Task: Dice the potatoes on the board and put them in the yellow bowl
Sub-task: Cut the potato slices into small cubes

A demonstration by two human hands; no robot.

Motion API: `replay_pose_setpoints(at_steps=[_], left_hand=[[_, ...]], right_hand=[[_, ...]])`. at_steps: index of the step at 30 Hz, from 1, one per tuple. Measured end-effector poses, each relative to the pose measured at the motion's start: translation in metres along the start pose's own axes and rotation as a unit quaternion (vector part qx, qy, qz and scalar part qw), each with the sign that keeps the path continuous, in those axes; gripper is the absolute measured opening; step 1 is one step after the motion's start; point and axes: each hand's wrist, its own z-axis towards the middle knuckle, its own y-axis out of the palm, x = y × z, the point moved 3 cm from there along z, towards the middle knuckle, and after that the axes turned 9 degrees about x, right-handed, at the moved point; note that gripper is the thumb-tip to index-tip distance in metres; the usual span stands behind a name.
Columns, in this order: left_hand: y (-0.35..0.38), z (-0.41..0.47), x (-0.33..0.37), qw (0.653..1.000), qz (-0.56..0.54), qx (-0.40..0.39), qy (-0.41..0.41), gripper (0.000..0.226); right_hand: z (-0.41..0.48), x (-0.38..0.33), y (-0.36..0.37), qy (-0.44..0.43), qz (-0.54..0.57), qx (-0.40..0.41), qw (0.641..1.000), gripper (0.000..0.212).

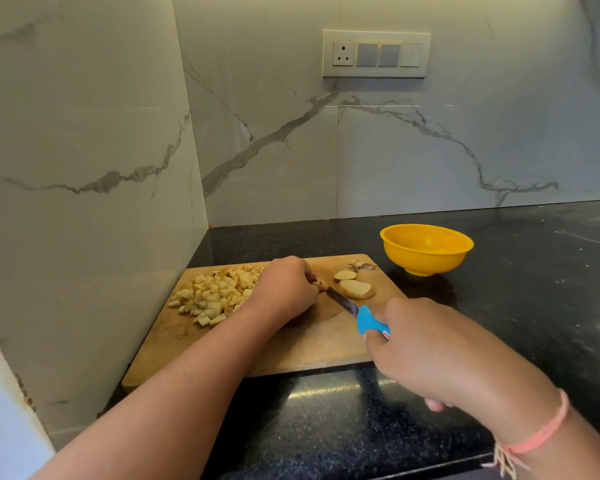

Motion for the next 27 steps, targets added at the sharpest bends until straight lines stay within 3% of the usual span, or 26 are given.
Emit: replay_pose_setpoints(at_steps=[7, 14, 23, 27], left_hand=[[-0.003, -0.003, -0.004, 1.000, -0.010, 0.011, -0.012, 0.026], [-0.004, 0.001, -0.004, 1.000, -0.022, -0.004, -0.015, 0.026], [-0.005, 0.002, -0.006, 1.000, -0.025, -0.004, -0.008, 0.026], [-0.002, 0.002, -0.004, 1.000, -0.021, 0.013, -0.012, 0.023]], right_hand=[[0.009, -0.007, 0.006, -0.013, 0.061, 0.065, 0.996, 0.040], [0.027, -0.020, 0.022, 0.000, 0.059, 0.044, 0.997, 0.036], [0.051, -0.028, 0.008, 0.001, 0.092, 0.000, 0.996, 0.011], [0.051, -0.026, 0.013, -0.011, 0.047, 0.012, 0.999, 0.017]])
